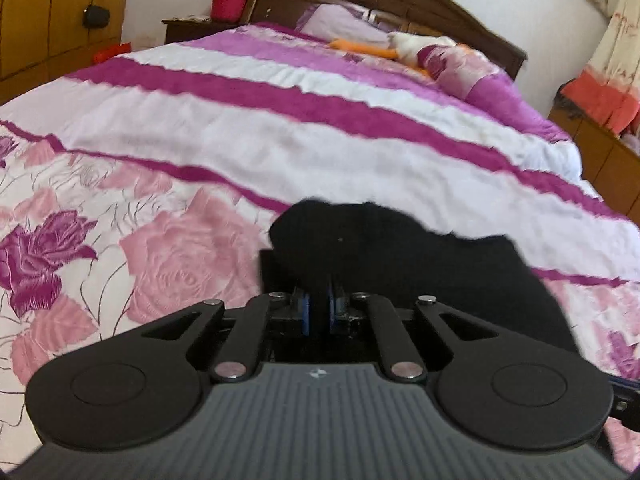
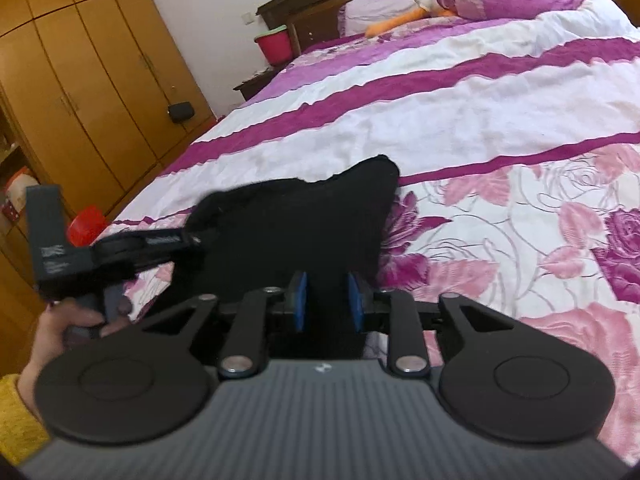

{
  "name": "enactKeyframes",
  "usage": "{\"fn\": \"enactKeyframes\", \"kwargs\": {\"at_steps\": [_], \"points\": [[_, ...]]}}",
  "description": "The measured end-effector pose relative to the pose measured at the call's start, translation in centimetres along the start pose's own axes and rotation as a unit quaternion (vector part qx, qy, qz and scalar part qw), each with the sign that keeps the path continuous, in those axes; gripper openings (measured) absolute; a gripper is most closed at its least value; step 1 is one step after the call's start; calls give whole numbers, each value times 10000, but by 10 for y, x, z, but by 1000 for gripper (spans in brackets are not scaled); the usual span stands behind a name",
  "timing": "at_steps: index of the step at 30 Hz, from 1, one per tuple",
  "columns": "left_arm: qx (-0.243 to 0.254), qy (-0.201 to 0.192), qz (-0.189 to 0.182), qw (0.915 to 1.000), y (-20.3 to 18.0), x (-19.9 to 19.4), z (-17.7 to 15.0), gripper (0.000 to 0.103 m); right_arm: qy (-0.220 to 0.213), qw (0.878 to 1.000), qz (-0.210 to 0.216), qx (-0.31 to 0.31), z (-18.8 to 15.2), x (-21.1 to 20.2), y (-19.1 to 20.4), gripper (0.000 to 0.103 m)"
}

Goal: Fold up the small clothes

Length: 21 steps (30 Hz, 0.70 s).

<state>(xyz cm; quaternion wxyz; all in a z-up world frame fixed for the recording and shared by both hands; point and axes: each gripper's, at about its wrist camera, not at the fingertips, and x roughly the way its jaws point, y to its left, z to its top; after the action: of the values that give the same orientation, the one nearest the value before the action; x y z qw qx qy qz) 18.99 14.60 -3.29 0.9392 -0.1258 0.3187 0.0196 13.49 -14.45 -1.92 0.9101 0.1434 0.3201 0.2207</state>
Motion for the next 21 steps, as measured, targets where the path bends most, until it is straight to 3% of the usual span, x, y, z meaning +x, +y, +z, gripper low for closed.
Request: {"fn": "enactKeyframes", "kwargs": {"at_steps": [5,9,11,13,17,21], "points": [[88,-41,-31,9999,1,-9,-1,22,1,9997,-53,-258,-4,4,9,39],[-57,107,-177,9998,7,-39,-3,47,-17,9997,-56,-225,-5,2,9,40],[-28,147,-363,9992,9,-55,-7,54,-28,9998,-58,-193,-6,0,9,40],[101,203,-318,9992,9,-68,-14,62,-1,9998,-62,-177,-8,-1,11,40],[625,321,13,9975,11,-73,-37,65,85,9988,-196,-448,-11,4,31,45],[713,336,144,9968,19,-76,-51,65,115,9925,-466,-1125,-20,7,57,45]]}}
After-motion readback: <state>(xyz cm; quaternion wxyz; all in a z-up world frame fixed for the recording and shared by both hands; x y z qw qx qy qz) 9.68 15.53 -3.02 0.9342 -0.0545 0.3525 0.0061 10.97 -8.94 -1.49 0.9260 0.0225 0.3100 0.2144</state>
